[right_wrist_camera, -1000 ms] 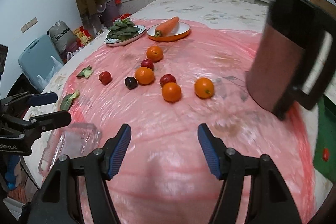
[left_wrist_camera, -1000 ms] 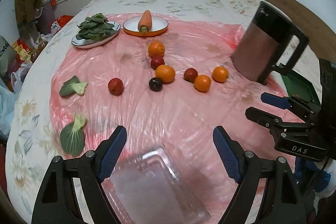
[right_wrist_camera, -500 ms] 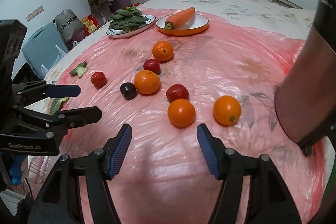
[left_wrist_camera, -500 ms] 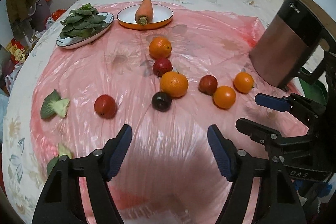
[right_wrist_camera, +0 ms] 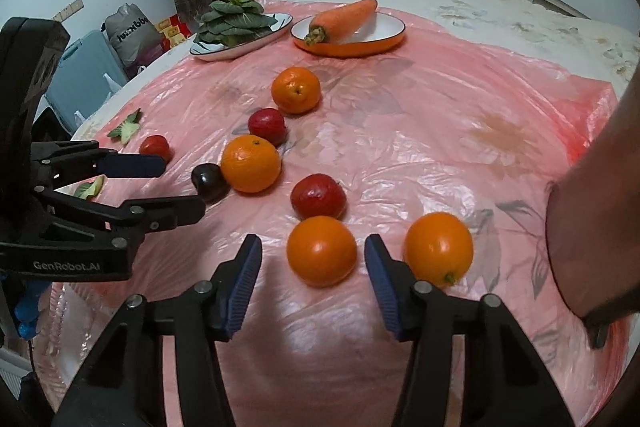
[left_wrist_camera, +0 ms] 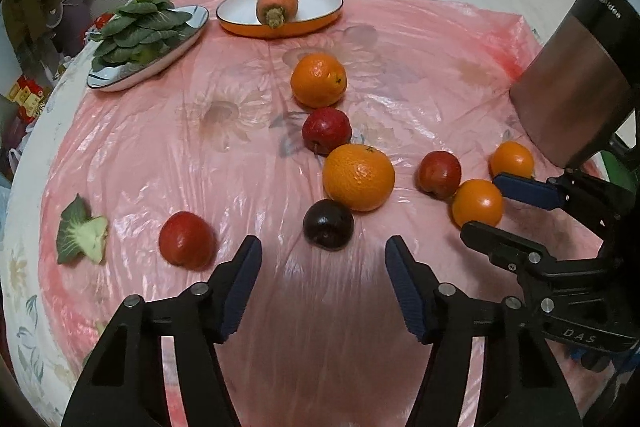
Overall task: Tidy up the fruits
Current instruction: 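Grasp an orange with right tool while left tool grasps a dark plum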
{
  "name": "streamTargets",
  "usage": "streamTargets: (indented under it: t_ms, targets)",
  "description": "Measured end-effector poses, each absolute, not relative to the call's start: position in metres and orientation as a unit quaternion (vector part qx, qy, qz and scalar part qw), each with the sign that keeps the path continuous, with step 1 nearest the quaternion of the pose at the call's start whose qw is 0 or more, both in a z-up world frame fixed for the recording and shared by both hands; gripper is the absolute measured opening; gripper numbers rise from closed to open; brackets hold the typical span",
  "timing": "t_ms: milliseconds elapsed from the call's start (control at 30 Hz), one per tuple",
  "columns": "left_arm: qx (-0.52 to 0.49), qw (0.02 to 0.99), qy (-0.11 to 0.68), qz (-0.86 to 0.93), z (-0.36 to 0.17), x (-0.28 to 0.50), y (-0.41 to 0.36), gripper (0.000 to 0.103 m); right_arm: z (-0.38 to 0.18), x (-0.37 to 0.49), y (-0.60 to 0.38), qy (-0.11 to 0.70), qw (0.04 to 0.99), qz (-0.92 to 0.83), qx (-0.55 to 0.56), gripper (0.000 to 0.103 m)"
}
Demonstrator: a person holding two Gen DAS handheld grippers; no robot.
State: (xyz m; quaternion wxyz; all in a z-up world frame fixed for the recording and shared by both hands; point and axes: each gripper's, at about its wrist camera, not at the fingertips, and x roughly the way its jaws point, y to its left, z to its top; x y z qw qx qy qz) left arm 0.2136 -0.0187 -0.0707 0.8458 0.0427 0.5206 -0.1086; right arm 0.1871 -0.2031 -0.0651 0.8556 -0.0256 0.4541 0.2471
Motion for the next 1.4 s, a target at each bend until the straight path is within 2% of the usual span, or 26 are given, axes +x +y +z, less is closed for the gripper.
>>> streamTargets:
  t_ms: [67, 100, 200, 500, 600, 1400]
  targets:
    - [0.044, 0.843, 0.524, -0.109, -0.075, 0.218, -0.020, 0.049, -0.067, 0.190, -0.202, 0.455, 0.854, 0.248, -0.030, 0.066]
    - [0.045, 0.843, 0.525, -0.110, -0.076, 0.221, -0.020, 0.048, -0.069, 0.192, -0.202, 0.458, 0.853, 0.248, -0.031, 0.057]
    - [0.045, 0.840, 0.529, -0.110, -0.079, 0.226, -0.022, 0.044, -0.073, 0.195, -0.202, 0.464, 0.850, 0.248, -0.036, 0.048]
    - [0.059, 0.840, 0.530, -0.104, -0.089, 0.230, -0.025, 0.031, -0.082, 0.198, -0.200, 0.471, 0.844, 0.255, -0.037, 0.037]
    - [0.065, 0.841, 0.527, -0.109, -0.090, 0.232, -0.027, 0.025, -0.081, 0.197, -0.201, 0.470, 0.843, 0.257, -0.037, 0.036]
    - [0.030, 0.851, 0.510, -0.122, -0.061, 0.190, -0.020, 0.024, -0.063, 0.165, -0.228, 0.473, 0.848, 0.241, -0.005, 0.036]
